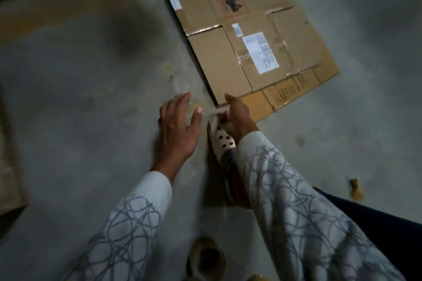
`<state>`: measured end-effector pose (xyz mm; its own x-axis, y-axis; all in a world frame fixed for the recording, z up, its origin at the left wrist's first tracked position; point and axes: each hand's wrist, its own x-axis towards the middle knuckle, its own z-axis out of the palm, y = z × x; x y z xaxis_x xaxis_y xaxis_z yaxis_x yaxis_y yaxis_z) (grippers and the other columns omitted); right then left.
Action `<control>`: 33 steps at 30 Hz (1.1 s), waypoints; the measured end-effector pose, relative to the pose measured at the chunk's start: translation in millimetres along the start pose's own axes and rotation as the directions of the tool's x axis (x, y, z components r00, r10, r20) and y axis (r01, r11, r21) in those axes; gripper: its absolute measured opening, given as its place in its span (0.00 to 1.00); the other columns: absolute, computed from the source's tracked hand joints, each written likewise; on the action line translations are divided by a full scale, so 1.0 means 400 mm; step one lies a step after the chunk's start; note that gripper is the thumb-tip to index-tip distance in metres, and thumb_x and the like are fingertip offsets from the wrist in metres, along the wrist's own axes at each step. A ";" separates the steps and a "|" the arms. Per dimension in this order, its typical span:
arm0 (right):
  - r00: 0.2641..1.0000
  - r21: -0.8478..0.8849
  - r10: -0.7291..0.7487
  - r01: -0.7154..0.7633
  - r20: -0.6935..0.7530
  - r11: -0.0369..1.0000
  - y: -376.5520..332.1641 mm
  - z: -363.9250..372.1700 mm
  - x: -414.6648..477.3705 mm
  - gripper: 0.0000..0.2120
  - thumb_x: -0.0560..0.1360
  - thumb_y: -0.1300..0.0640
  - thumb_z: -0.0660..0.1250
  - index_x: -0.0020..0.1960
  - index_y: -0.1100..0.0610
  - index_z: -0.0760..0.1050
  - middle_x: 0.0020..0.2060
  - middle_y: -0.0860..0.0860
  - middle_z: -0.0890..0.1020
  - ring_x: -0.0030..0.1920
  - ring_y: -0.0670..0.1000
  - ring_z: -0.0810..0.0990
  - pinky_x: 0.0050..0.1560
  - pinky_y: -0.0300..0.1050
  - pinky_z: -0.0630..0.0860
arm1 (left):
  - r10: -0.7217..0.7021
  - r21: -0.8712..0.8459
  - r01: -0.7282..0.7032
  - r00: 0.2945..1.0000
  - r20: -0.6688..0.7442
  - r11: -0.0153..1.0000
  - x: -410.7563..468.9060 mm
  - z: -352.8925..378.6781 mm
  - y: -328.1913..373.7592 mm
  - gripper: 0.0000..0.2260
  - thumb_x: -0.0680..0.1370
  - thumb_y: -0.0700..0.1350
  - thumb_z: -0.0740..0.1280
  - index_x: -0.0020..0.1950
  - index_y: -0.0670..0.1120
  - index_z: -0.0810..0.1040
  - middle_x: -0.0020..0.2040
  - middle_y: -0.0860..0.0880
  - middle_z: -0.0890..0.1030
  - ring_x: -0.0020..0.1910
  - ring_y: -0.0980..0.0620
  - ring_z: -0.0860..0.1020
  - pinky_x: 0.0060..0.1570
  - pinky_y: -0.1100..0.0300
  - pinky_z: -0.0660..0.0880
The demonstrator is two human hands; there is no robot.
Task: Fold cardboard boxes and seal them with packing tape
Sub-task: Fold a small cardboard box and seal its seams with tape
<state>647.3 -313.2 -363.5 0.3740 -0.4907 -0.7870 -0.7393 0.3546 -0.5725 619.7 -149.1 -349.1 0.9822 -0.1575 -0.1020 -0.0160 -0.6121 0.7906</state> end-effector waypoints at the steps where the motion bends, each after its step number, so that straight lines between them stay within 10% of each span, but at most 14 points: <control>1: 0.999 0.062 0.034 -0.034 0.008 0.998 -0.018 0.000 0.020 0.23 0.76 0.53 0.72 0.65 0.62 0.70 0.52 0.60 0.78 0.34 0.54 0.77 0.23 0.39 0.72 | -0.039 -0.006 0.039 0.999 0.021 0.999 0.001 0.023 0.006 0.26 0.78 0.60 0.57 0.70 0.48 0.76 0.68 0.47 0.78 0.68 0.42 0.71 0.68 0.51 0.67; 7: 0.986 0.367 0.163 -0.161 0.027 0.916 -0.094 0.002 0.061 0.17 0.77 0.50 0.70 0.59 0.60 0.73 0.62 0.56 0.79 0.60 0.57 0.78 0.66 0.50 0.73 | -0.247 -0.098 0.251 0.968 0.052 0.963 -0.008 0.049 0.032 0.16 0.82 0.52 0.66 0.69 0.49 0.78 0.60 0.48 0.82 0.65 0.46 0.73 0.63 0.56 0.70; 11: 0.993 0.515 0.112 -0.107 0.021 0.850 -0.119 0.040 -0.017 0.21 0.75 0.57 0.72 0.66 0.60 0.75 0.54 0.53 0.78 0.43 0.52 0.76 0.48 0.47 0.76 | -0.398 -0.250 0.414 0.910 0.113 0.876 -0.003 -0.007 0.088 0.12 0.82 0.48 0.68 0.63 0.48 0.82 0.54 0.51 0.83 0.54 0.53 0.80 0.53 0.68 0.75; 14: 0.994 0.534 0.108 -0.107 0.030 0.839 -0.136 0.054 -0.174 0.21 0.70 0.59 0.73 0.62 0.62 0.77 0.51 0.57 0.84 0.47 0.58 0.83 0.55 0.55 0.82 | -0.498 -0.380 0.516 0.854 0.154 0.768 0.000 -0.089 0.162 0.12 0.78 0.56 0.69 0.58 0.51 0.82 0.54 0.48 0.85 0.53 0.48 0.82 0.57 0.51 0.79; 16: 0.993 0.559 0.050 -0.100 0.103 0.823 -0.131 0.031 -0.355 0.16 0.74 0.63 0.71 0.61 0.63 0.78 0.48 0.57 0.85 0.45 0.56 0.84 0.42 0.48 0.85 | -0.559 -0.496 0.614 0.782 0.276 0.614 -0.012 -0.173 0.243 0.18 0.77 0.62 0.69 0.59 0.50 0.81 0.55 0.47 0.85 0.50 0.47 0.84 0.52 0.45 0.81; 19: 0.971 0.411 0.085 -0.172 0.222 0.895 -0.053 -0.006 -0.604 0.10 0.77 0.61 0.69 0.57 0.60 0.80 0.41 0.55 0.83 0.30 0.48 0.76 0.23 0.36 0.69 | -0.542 -0.610 0.670 0.727 0.423 0.423 -0.059 -0.314 0.345 0.21 0.75 0.58 0.73 0.59 0.44 0.82 0.51 0.43 0.86 0.40 0.47 0.85 0.39 0.52 0.83; 23: 0.853 -0.054 0.095 -0.078 0.513 0.995 0.005 -0.096 -0.869 0.13 0.81 0.44 0.65 0.47 0.53 0.80 0.27 0.46 0.78 0.25 0.44 0.70 0.28 0.38 0.66 | -0.673 -0.501 0.602 0.738 0.052 0.622 -0.207 -0.476 0.415 0.11 0.72 0.39 0.74 0.52 0.38 0.81 0.44 0.39 0.85 0.37 0.42 0.84 0.31 0.54 0.80; 27: 0.758 -0.400 -0.151 0.490 0.635 0.775 -0.012 -0.211 -0.999 0.29 0.79 0.32 0.60 0.37 0.55 0.81 0.30 0.48 0.83 0.31 0.48 0.80 0.38 0.40 0.76 | -0.581 -0.343 0.503 0.795 -0.178 0.793 -0.418 -0.572 0.463 0.08 0.73 0.44 0.75 0.50 0.45 0.82 0.45 0.47 0.85 0.45 0.45 0.84 0.44 0.53 0.82; 29: 0.720 -0.446 -0.326 0.656 0.613 0.609 -0.016 -0.253 -1.049 0.30 0.79 0.30 0.58 0.40 0.55 0.83 0.36 0.50 0.85 0.40 0.52 0.84 0.51 0.50 0.81 | -0.532 -0.347 0.434 0.802 -0.270 0.831 -0.509 -0.593 0.505 0.08 0.76 0.45 0.74 0.54 0.49 0.80 0.47 0.51 0.83 0.47 0.48 0.82 0.49 0.51 0.82; 33: 0.574 -0.221 -0.443 0.748 0.688 0.627 0.042 -0.330 -1.171 0.23 0.79 0.32 0.60 0.55 0.51 0.78 0.50 0.50 0.84 0.48 0.52 0.84 0.48 0.55 0.84 | -0.372 -0.175 0.328 0.822 -0.432 0.928 -0.677 -0.627 0.574 0.12 0.78 0.48 0.72 0.59 0.45 0.81 0.52 0.43 0.84 0.50 0.42 0.82 0.52 0.46 0.81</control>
<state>385.7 -182.5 26.1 0.9278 0.1087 -0.3568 -0.3071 -0.3202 -0.8962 396.8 -52.5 11.5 0.8938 0.4330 -0.1166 0.3397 -0.4842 0.8063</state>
